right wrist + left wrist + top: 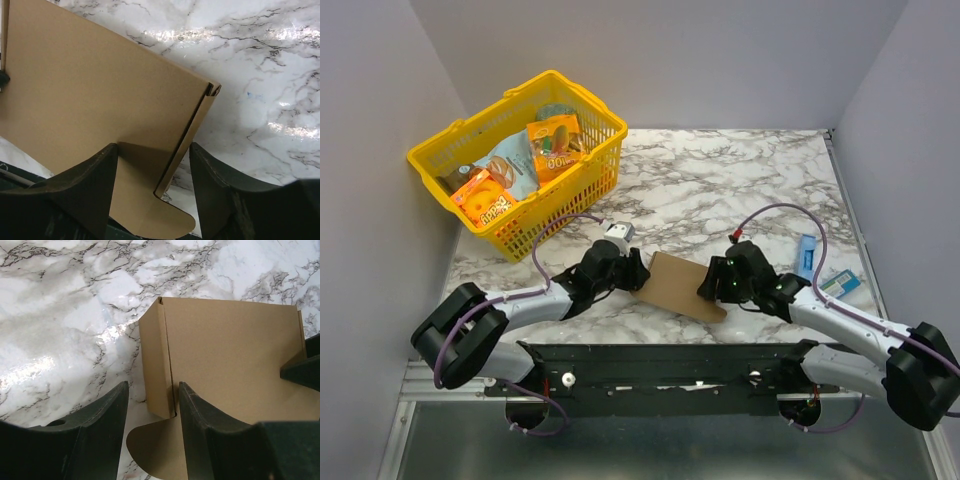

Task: Fold the paper box

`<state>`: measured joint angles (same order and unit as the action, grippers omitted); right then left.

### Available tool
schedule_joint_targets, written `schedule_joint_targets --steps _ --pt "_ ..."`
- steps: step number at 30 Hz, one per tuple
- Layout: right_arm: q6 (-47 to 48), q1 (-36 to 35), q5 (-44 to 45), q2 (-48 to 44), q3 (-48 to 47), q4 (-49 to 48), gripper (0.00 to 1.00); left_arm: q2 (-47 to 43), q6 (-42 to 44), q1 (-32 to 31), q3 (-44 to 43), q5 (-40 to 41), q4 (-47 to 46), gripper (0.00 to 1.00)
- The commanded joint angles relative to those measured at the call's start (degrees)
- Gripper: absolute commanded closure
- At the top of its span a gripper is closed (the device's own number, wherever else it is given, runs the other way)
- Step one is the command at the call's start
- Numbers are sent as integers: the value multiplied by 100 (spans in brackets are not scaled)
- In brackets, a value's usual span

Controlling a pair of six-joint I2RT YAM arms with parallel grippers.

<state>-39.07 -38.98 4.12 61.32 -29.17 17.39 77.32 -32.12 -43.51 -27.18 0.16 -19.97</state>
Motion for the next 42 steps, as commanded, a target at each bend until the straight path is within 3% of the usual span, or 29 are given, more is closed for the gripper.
schedule_joint_targets --steps 1,5,6,9,12,18,22,28,34,42 --pt "-171 119 -289 134 341 81 37 99 206 26 195 54 63 47" --pt "-57 128 -123 73 307 185 37 29 224 18 222 1 -25 46" --pt "30 119 -87 12 167 247 36 -76 250 26 213 10 -25 38" --pt "574 136 62 -190 -158 633 20 -382 364 26 81 133 133 14" --pt "1242 119 89 -383 -536 845 14 -778 469 61 2 124 291 1" --pt "2517 -197 -210 -288 -1073 705 13 -1429 522 114 370 -314 344 1" --pt "3272 -968 123 274 -1459 678 12 -1693 505 123 932 -665 178 3" --pt "4141 -1559 686 1003 -1679 204 12 -1975 382 132 1346 -746 72 7" --pt "4723 -1832 1214 1426 -1812 -25 11 -1958 417 149 1470 -473 28 8" --pt "4891 -1885 1003 1944 -1838 -43 11 -1493 584 149 1373 -544 -332 9"
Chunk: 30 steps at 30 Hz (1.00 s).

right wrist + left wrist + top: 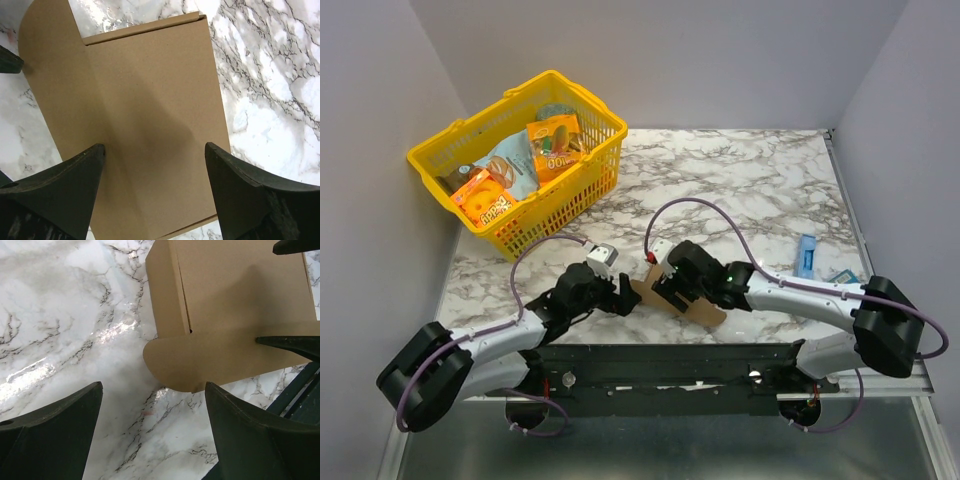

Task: Fold the paper box

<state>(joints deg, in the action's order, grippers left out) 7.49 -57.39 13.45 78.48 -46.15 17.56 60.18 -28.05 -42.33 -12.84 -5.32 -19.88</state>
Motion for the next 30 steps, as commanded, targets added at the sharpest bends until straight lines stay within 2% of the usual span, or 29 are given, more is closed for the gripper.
schedule_joint_targets --steps 1,13,19,23,26,30 --pt "218 -45 35 264 -131 -51 11 274 212 31 -78 -4 -402 9" --pt "148 -36 -317 853 -307 265 11 1197 608 32 -456 5 -965 14" --pt "43 -36 34 1108 -403 344 12 1768 652 32 -632 172 -1508 18" --pt "-1 -45 289 1196 -412 344 18 2164 704 31 -737 225 -1949 23" --pt "-1 -36 351 1179 -404 292 24 2445 783 31 -746 216 -2265 30" --pt "25 -36 360 1179 -386 274 31 2796 880 31 -667 85 -2827 36"
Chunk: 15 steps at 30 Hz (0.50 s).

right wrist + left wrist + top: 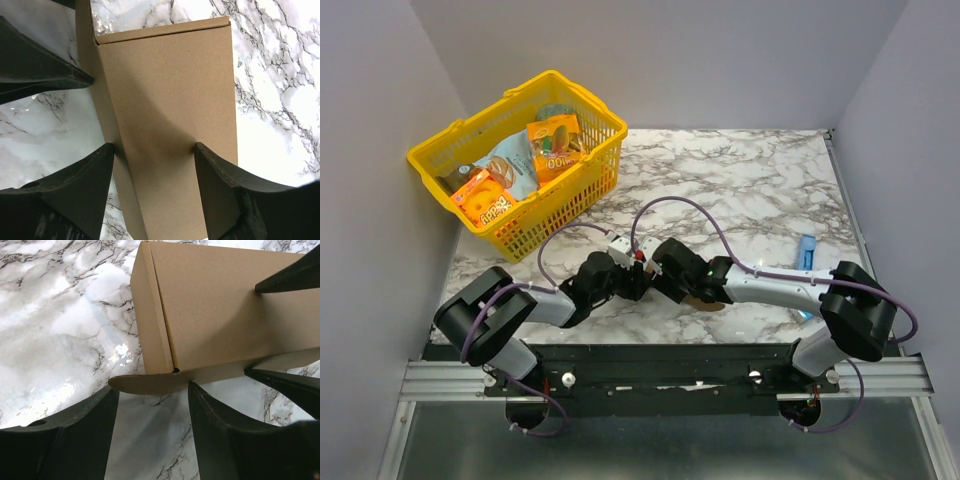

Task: Fold the paper box

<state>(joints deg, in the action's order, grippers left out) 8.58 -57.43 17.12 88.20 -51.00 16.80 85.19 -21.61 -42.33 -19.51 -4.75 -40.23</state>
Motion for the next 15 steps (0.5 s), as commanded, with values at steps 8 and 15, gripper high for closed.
schedule_joint_targets --steps 8,15 --pt "47 -32 -323 215 99 350 32 630 192 31 131 -676 -1708 53" --pt "118 -32 -683 109 126 359 33 570 95 198 403 -825 -2006 31"
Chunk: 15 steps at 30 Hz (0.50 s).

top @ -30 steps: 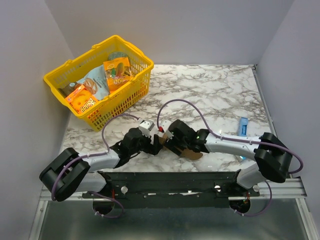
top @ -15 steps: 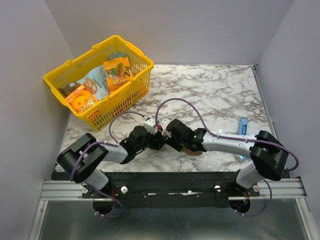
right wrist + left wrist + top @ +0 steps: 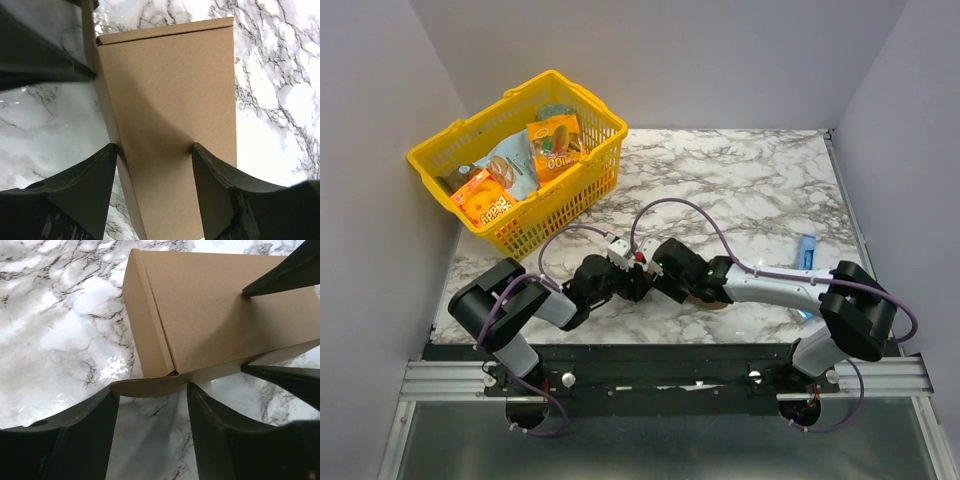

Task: Fold the paper box

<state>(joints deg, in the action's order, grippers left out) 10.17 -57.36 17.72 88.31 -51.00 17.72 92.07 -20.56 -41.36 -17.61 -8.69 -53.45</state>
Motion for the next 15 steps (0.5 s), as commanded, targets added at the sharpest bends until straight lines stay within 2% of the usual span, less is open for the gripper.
schedule_joint_targets --steps 1,4,7,11,15 --pt "-24 -38 -795 64 134 268 33 -172 8 172 249 -571 -710 25" --pt "28 -29 -927 37 143 285 33 -444 253 251 258 -766 -300 16" --pt "55 -29 -1042 11 170 303 33 -795 570 287 249 -924 175 13" --pt "142 -12 -1200 -68 196 312 33 -989 614 331 223 -1389 229 13" --pt "178 32 -1279 -121 214 303 33 -692 562 331 21 -1820 414 16"
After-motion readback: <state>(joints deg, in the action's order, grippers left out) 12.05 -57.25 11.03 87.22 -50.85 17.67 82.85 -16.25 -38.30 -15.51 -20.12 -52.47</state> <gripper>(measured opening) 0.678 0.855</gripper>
